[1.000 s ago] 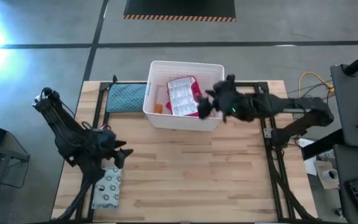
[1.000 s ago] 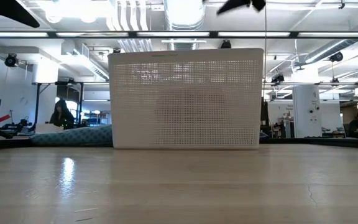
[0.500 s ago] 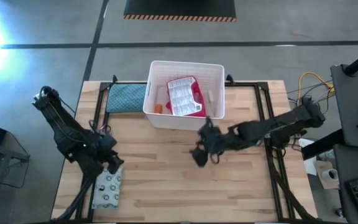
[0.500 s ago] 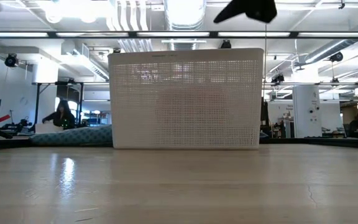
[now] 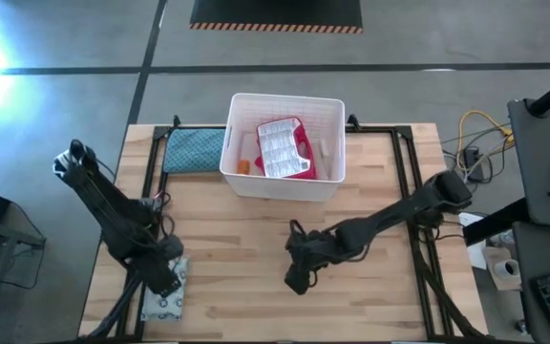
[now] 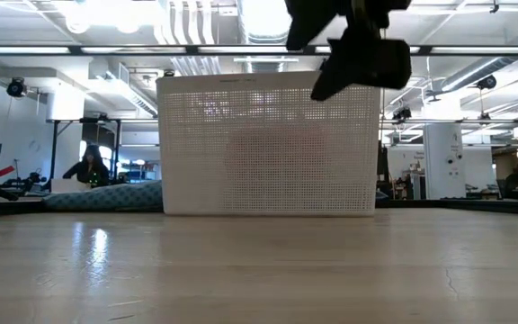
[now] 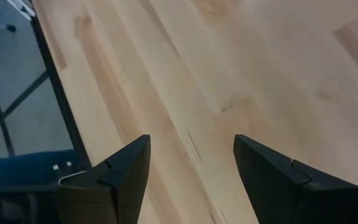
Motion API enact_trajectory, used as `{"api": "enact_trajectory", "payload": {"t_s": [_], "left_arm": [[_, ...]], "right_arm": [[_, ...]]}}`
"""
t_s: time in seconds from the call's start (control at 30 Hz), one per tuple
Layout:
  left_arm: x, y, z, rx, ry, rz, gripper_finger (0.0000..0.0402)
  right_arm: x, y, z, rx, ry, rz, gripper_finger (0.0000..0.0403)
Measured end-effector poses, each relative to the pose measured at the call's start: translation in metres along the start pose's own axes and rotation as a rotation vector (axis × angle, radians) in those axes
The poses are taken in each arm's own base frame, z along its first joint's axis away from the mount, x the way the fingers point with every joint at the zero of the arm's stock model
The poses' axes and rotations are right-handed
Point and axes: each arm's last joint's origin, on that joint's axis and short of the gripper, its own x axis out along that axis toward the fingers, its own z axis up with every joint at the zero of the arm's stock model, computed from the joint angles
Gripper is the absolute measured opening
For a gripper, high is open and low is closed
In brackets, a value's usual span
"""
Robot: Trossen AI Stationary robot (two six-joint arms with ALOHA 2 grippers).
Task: Pick & place medical supplies in basket/bin
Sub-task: Put the blue pads into the white bin
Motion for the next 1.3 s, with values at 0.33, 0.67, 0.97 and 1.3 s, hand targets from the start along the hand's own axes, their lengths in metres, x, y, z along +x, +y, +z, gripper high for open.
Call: {"api": "enact_trajectory", "payload": {"t_s": [0.33,0.67,0.97,1.3], "left_arm": [[0.043,-0.021,0.001,-0.053,0.13,0.199,0.0269],[0.097,-0.04,0.008,0.031,0.176,0.313,0.0269],[0.101,-0.045,0.01,0.037,0.133,0.28,0.0269],[0.066,-0.054,0.035,0.049,-0.369,0.006,0.0269]], "right_arm": [[0.019,0.003,0.0,0.002,0.01,0.043,0.0221],[0.019,0.004,0.001,0.009,-0.001,0.052,0.0221],[0.018,0.004,0.001,0.04,-0.002,0.051,0.0221],[0.017,0.007,0.0,0.059,-0.004,0.063,0.0221]]}}
